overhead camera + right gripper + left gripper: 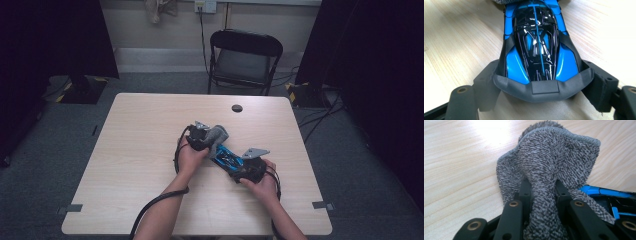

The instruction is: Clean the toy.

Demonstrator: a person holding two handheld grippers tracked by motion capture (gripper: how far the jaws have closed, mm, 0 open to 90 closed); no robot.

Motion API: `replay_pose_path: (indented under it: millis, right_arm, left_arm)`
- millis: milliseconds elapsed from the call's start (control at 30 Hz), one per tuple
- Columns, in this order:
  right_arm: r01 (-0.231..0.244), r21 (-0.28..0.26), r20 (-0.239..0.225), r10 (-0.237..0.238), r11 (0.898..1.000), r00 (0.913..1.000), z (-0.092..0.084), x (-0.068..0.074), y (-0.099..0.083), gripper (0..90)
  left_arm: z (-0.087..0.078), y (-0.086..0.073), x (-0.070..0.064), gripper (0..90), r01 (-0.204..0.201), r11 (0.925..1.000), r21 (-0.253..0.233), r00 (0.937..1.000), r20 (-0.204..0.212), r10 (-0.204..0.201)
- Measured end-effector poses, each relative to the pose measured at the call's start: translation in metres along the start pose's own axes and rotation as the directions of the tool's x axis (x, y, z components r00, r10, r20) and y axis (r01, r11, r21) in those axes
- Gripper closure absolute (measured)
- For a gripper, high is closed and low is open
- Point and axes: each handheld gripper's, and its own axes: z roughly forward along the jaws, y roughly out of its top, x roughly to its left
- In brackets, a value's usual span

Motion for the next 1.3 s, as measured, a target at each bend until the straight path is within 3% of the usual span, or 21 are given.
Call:
replay_pose_path:
  millis: [367,1033,1167,1300]
  right_arm:
    - [0.000,0.000,0.000,0.000,1.000,1.0000,0.000,0.000,0.000,24.0]
    - [-0.001,0.000,0.000,0.001,1.000,1.0000,0.000,0.000,0.000,24.0]
    - [0.000,0.000,0.000,0.000,1.000,1.0000,0.000,0.000,0.000,24.0]
    - [0.000,0.001,0.000,0.000,1.000,1.0000,0.000,0.000,0.000,24.0]
  left_arm:
    - [0.001,-0.002,0.007,73.7,0.027,0.9996,0.002,0.9995,-0.016,-0.027]
    - [0.000,-0.006,0.021,73.7,0.029,0.9990,0.035,0.9988,-0.040,-0.027]
    - [-0.002,-0.006,0.025,73.7,0.040,0.9986,0.036,0.9979,-0.052,-0.038]
    - [-0.007,-0.007,0.032,73.7,0.028,0.9981,0.054,0.9970,-0.073,-0.024]
